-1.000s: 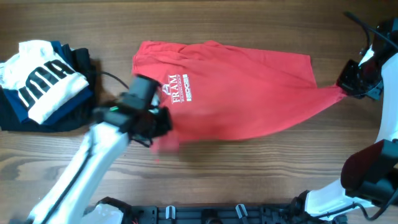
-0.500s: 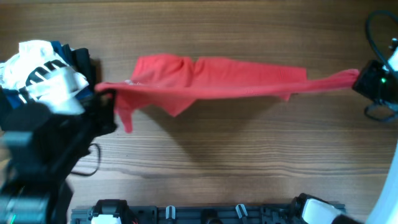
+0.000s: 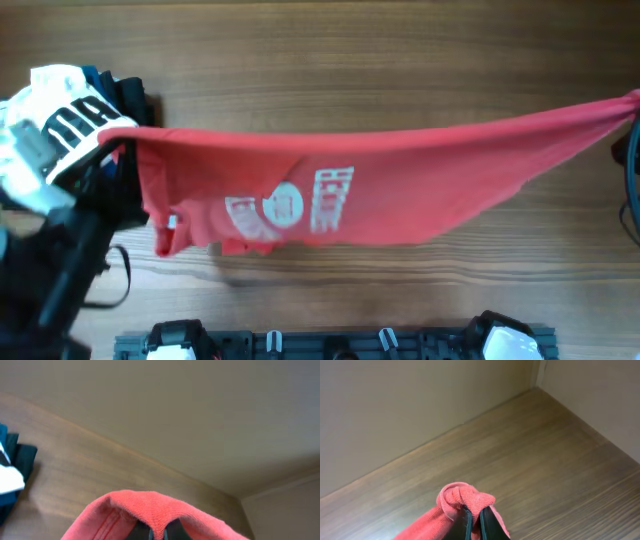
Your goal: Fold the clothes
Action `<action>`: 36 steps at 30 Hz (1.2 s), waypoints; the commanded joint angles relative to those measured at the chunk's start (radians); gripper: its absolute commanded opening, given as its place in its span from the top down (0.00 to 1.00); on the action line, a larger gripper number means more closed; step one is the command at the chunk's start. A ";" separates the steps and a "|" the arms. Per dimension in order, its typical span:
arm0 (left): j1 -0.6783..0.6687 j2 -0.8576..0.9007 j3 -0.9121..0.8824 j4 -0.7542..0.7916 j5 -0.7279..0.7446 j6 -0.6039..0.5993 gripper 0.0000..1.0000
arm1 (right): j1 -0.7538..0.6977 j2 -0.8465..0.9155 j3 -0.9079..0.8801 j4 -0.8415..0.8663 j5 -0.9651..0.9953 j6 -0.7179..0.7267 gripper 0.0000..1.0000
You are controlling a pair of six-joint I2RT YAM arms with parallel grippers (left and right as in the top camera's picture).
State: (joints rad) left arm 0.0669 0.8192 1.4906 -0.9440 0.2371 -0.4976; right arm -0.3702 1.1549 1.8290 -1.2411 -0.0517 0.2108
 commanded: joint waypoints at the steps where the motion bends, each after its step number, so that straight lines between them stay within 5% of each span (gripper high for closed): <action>1: 0.009 0.138 0.006 -0.004 0.035 0.024 0.96 | -0.010 0.172 -0.002 -0.004 -0.057 -0.022 0.96; 7: -0.008 0.435 0.006 0.046 0.066 0.050 0.96 | 0.024 0.453 -0.003 0.033 -0.085 -0.050 0.96; 14: -0.069 0.812 0.025 0.410 0.117 0.071 0.96 | 0.107 0.689 0.004 0.270 -0.089 0.011 0.96; 22: -0.040 0.925 0.450 0.603 0.190 -0.034 0.96 | 0.117 0.676 0.339 0.332 -0.029 0.070 0.96; 27: 0.004 0.924 0.793 0.443 0.190 0.049 0.96 | 0.113 0.674 0.579 0.270 0.099 0.063 0.96; 36: -0.012 0.967 0.830 -0.292 0.179 0.226 0.96 | 0.113 0.744 0.498 0.067 0.191 0.023 0.96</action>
State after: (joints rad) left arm 0.0586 1.6817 2.3535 -1.0142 0.4454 -0.3908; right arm -0.2466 1.8084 2.3962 -1.1236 0.0441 0.2562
